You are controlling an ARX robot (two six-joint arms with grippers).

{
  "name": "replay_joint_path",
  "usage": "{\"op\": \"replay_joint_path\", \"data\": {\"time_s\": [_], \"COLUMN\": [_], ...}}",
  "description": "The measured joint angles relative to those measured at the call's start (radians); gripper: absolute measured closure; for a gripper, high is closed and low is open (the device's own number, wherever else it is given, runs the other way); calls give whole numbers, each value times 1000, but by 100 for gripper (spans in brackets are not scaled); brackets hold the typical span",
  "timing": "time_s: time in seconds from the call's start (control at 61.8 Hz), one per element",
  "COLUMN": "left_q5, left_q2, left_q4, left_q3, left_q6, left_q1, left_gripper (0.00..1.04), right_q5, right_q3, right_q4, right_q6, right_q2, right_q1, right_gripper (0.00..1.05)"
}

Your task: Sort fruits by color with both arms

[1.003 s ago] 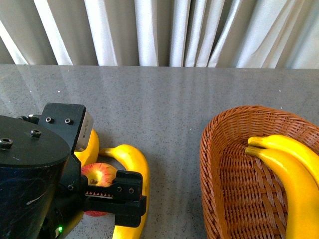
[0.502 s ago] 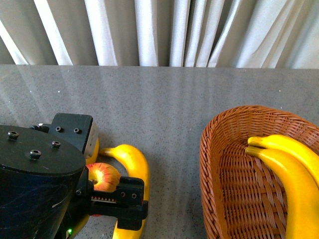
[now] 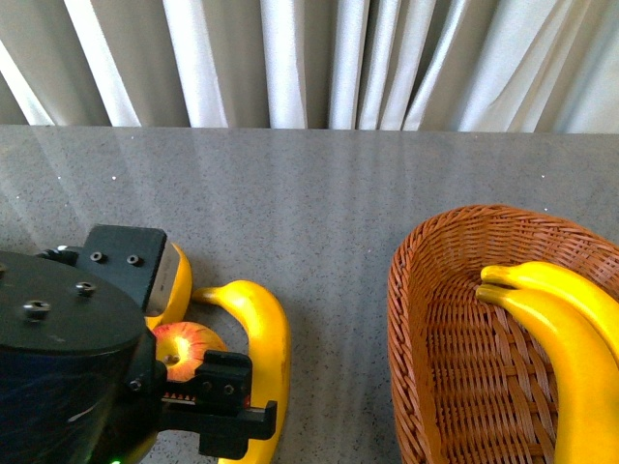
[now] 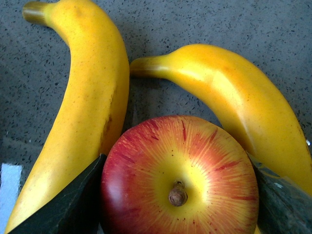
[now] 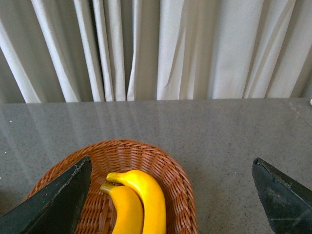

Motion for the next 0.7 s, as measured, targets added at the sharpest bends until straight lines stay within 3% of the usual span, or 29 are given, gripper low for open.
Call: {"op": "replay_joint_path", "data": {"time_s": [0.162,0.291,0.453,0.518,0.696], "left_q5": [-9,-14,10,47,124], "left_q2": [-175,-376,-582,-635,-652], "left_q4": [-50,-112,-170,-179,-161], "left_q3": [-53,-102,-169,-198,-267], "left_q6": [1,18,53,69,103], "left_q1": [42,146,356,477,726], "left_gripper": [34,34,34,34,34], "right_q5": [0,0,0,0,0], "right_q3": [0,0,0,0,0], "right_q4": [0,0,0,0,0], "right_q6": [0,0,0,0,0], "right_q2": [0,0,0,0,0], "right_q1": [0,0,0,0,0], "right_gripper": [9,9,9,9,9]}}
